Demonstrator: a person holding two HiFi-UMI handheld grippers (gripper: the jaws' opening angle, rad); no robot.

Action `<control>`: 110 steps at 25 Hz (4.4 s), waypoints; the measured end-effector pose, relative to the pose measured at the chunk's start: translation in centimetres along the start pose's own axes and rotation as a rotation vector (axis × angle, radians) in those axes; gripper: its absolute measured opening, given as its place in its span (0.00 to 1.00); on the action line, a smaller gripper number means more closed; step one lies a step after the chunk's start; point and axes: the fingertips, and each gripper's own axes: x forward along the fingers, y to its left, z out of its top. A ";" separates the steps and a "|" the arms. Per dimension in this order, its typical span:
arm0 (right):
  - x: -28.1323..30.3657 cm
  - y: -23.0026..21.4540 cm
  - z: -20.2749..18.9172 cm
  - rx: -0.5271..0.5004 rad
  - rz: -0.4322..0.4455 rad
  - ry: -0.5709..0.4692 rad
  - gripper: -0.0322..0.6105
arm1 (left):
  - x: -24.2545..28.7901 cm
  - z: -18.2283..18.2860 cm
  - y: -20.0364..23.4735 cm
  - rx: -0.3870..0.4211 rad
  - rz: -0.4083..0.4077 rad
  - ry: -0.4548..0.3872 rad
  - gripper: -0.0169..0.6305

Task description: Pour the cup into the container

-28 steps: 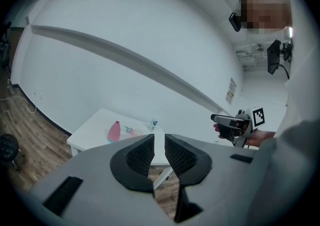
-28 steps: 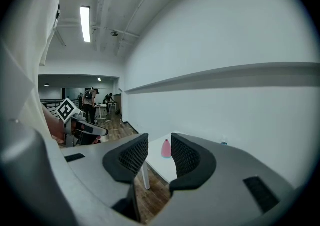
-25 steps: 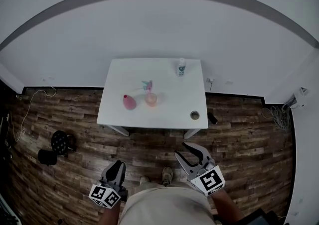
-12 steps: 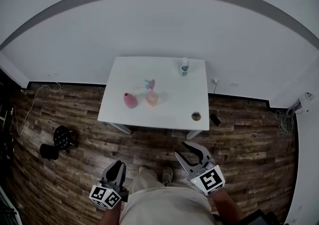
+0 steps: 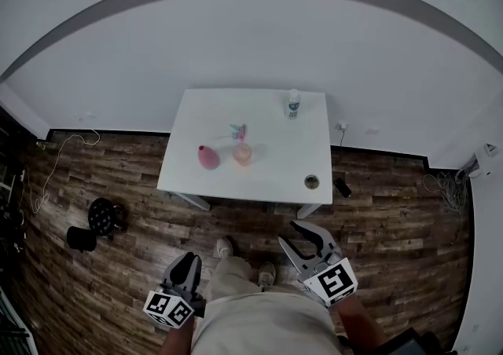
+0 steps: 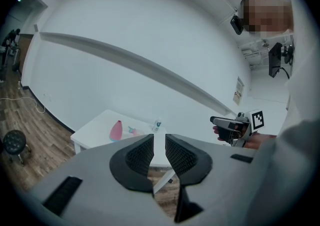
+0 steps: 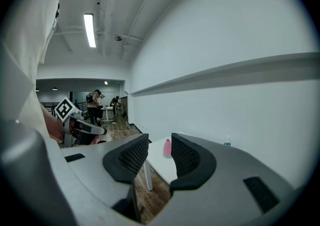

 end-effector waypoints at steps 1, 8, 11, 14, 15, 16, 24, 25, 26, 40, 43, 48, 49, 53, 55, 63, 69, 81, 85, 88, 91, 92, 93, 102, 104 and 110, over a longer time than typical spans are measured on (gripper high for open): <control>0.1 -0.1 0.0 0.001 -0.001 0.000 0.24 | 0.1 0.0 0.1 -0.001 -0.001 0.000 0.13; 1.5 -0.2 0.2 0.000 -0.008 0.008 0.24 | 0.8 0.7 1.1 -0.007 -0.009 0.004 0.13; 2.4 -0.4 0.4 -0.001 -0.011 0.013 0.24 | 1.3 1.3 1.8 -0.012 -0.012 0.006 0.13; 3.7 -0.7 0.5 0.000 -0.014 0.020 0.24 | 2.0 2.0 3.0 -0.013 -0.020 0.006 0.13; 4.2 -0.9 0.6 0.001 -0.017 0.024 0.24 | 2.3 2.3 3.4 -0.016 -0.019 0.010 0.13; 4.8 -1.0 0.7 0.003 -0.019 0.026 0.24 | 2.6 2.6 3.9 -0.017 -0.021 0.014 0.13; 9.1 -1.9 1.5 0.015 -0.057 0.041 0.24 | 5.8 4.8 7.4 -0.005 -0.080 0.040 0.13; 9.7 -2.2 1.6 0.015 -0.063 0.044 0.24 | 6.3 5.2 7.8 -0.003 -0.089 0.046 0.13; 10.3 -2.4 1.7 0.016 -0.068 0.047 0.24 | 6.9 5.7 8.1 0.000 -0.099 0.051 0.13; 17.6 -5.3 3.9 0.004 -0.160 0.076 0.24 | 14.1 10.8 14.1 0.014 -0.210 0.082 0.14; 19.1 -5.7 4.0 0.008 -0.180 0.078 0.25 | 15.4 11.4 15.4 0.026 -0.238 0.086 0.15; 21.9 -6.3 4.2 0.017 -0.211 0.087 0.24 | 17.4 12.3 17.9 0.048 -0.272 0.112 0.15; 22.4 -6.5 4.2 0.019 -0.217 0.087 0.24 | 17.8 12.5 18.3 0.050 -0.279 0.117 0.15; 24.0 -6.6 4.3 0.028 -0.242 0.084 0.26 | 18.8 13.3 19.7 0.076 -0.311 0.130 0.16; 24.7 -6.8 4.1 0.033 -0.258 0.086 0.26 | 19.5 13.6 20.4 0.094 -0.330 0.136 0.16; 26.0 -7.5 4.3 0.055 -0.306 0.071 0.29 | 21.4 14.0 21.9 0.134 -0.387 0.162 0.20; 26.4 -7.7 3.8 0.064 -0.309 0.091 0.32 | 21.6 14.0 21.9 0.138 -0.407 0.160 0.23; 27.7 -8.0 1.9 0.046 -0.218 0.168 0.43 | 21.7 12.7 22.2 0.115 -0.366 0.167 0.24; 28.5 -9.5 1.2 0.026 -0.165 0.189 0.45 | 23.0 12.3 21.6 0.112 -0.330 0.177 0.24; 28.7 -10.7 0.4 0.034 -0.123 0.200 0.46 | 23.9 12.1 20.9 0.107 -0.292 0.178 0.24; 28.9 -12.0 -1.0 0.002 -0.067 0.255 0.56 | 24.5 12.1 19.8 0.075 -0.251 0.170 0.24; 29.1 -12.4 -1.5 -0.019 -0.047 0.275 0.60 | 24.9 12.3 19.4 0.063 -0.240 0.164 0.25; 29.3 -12.9 -1.8 -0.039 -0.028 0.289 0.60 | 25.2 12.5 18.9 0.055 -0.232 0.157 0.25; 31.5 -15.7 -5.1 -0.124 0.123 0.345 0.61 | 28.2 12.6 17.2 0.070 -0.145 0.155 0.25; 31.9 -15.7 -6.1 -0.135 0.154 0.356 0.61 | 28.3 12.2 17.1 0.077 -0.127 0.160 0.25; 33.2 -16.0 -9.5 -0.186 0.248 0.400 0.61 | 28.7 11.0 16.8 0.093 -0.069 0.163 0.26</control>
